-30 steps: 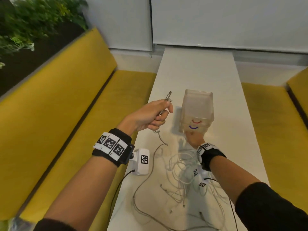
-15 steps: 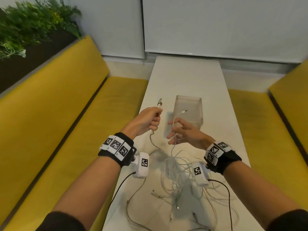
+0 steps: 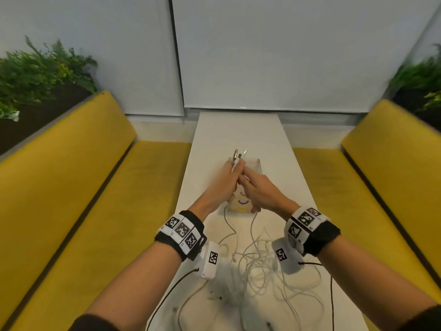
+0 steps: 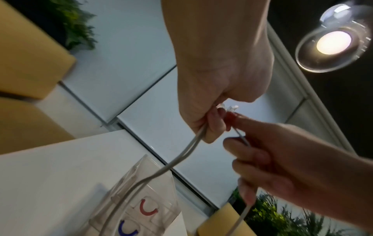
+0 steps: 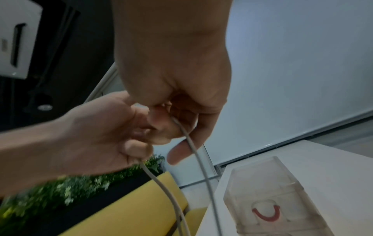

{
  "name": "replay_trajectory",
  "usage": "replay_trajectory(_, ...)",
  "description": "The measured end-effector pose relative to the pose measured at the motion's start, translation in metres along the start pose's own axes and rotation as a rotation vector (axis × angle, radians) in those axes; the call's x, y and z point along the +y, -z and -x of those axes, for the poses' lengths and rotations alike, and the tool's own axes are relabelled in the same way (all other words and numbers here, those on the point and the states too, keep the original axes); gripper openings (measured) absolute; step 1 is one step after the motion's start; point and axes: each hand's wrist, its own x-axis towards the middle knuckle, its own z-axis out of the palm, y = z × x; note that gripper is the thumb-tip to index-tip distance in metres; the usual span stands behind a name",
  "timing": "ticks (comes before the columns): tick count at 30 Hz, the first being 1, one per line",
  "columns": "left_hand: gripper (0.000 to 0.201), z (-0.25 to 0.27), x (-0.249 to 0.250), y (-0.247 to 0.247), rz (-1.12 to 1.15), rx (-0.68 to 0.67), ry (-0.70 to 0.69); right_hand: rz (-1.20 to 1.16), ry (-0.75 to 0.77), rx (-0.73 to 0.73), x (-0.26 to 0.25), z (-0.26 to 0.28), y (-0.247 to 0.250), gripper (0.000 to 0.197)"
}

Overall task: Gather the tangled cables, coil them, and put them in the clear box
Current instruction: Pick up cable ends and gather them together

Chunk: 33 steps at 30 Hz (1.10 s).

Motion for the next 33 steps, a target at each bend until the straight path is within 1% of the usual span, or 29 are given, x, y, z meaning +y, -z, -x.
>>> replay_trajectory(2, 0.021, 0.003, 0.001, -0.007, -0.055, 0.042, -0.078, 0.008, -0.009, 0.024, -0.002, 0.0, 0.006, 0.024)
replay_trajectory(4, 0.02, 0.004, 0.003, -0.012, -0.062, 0.103, -0.14, 0.003, 0.0, 0.048, -0.002, 0.0, 0.008, 0.023)
replay_trajectory(7, 0.017, -0.003, 0.006, -0.012, 0.019, 0.203, -0.162, 0.008, 0.034, 0.004, -0.002, -0.001, 0.002, 0.027)
replay_trajectory(8, 0.017, -0.005, 0.007, -0.011, 0.032, 0.204, -0.162, 0.007, 0.047, 0.001, -0.003, 0.0, -0.001, 0.028)
replay_trajectory(10, 0.021, -0.006, 0.009, -0.01, 0.044, 0.159, -0.164, -0.037, 0.066, 0.039, -0.004, 0.002, -0.004, 0.025)
replay_trajectory(12, 0.027, -0.006, 0.01, -0.011, 0.073, 0.179, -0.163, -0.087, 0.075, 0.036, -0.006, 0.004, -0.002, 0.025)
replay_trajectory(14, 0.031, -0.007, 0.016, -0.009, 0.192, 0.254, -0.14, -0.096, 0.102, 0.006, -0.005, 0.007, 0.0, 0.032)
replay_trajectory(17, 0.028, -0.006, 0.038, 0.001, 0.631, 0.3, -0.149, -0.043, 0.125, -0.026, 0.005, 0.015, 0.004, 0.041)
replay_trajectory(18, 0.027, -0.004, 0.049, 0.007, 0.725, 0.326, -0.162, -0.042, 0.115, -0.039, 0.013, 0.018, 0.005, 0.043)
replay_trajectory(19, 0.027, -0.004, 0.06, 0.014, 0.755, 0.371, -0.181, -0.049, 0.097, -0.05, 0.021, 0.021, 0.007, 0.045)
replay_trajectory(21, 0.025, -0.002, 0.076, 0.032, 0.717, 0.456, -0.249, -0.056, 0.044, -0.059, 0.039, 0.028, 0.012, 0.042)
replay_trajectory(22, 0.022, -0.001, 0.081, 0.039, 0.686, 0.472, -0.298, -0.058, 0.018, -0.058, 0.046, 0.031, 0.014, 0.042)
replay_trajectory(23, 0.018, 0.001, 0.086, 0.044, 0.625, 0.455, -0.353, -0.064, -0.004, -0.053, 0.051, 0.033, 0.017, 0.043)
replay_trajectory(24, 0.018, 0.005, 0.088, 0.046, 0.505, 0.423, -0.393, -0.072, -0.019, -0.044, 0.053, 0.034, 0.019, 0.045)
replay_trajectory(26, 0.02, 0.007, 0.083, 0.036, 0.146, 0.322, -0.42, -0.07, -0.012, -0.018, 0.046, 0.034, 0.022, 0.045)
replay_trajectory(28, 0.022, 0.007, 0.067, 0.019, -0.244, 0.161, -0.42, -0.041, 0.042, 0.008, 0.024, 0.031, 0.027, 0.039)
replay_trajectory(29, 0.023, 0.006, 0.058, 0.012, -0.391, 0.074, -0.408, -0.039, 0.067, 0.012, 0.011, 0.028, 0.03, 0.037)
replay_trajectory(30, 0.019, 0.005, 0.05, 0.006, -0.466, 0.002, -0.382, -0.045, 0.088, 0.006, -0.001, 0.026, 0.034, 0.035)
replay_trajectory(31, 0.018, 0.005, 0.043, 0.002, -0.463, -0.044, -0.347, -0.06, 0.096, -0.017, -0.01, 0.024, 0.038, 0.033)
replay_trajectory(32, 0.027, 0.005, 0.04, 0.002, -0.419, -0.057, -0.305, -0.084, 0.089, -0.055, -0.017, 0.024, 0.042, 0.03)
replay_trajectory(33, 0.035, 0.005, 0.038, 0.003, -0.355, -0.042, -0.265, -0.13, 0.075, -0.102, -0.02, 0.024, 0.046, 0.028)
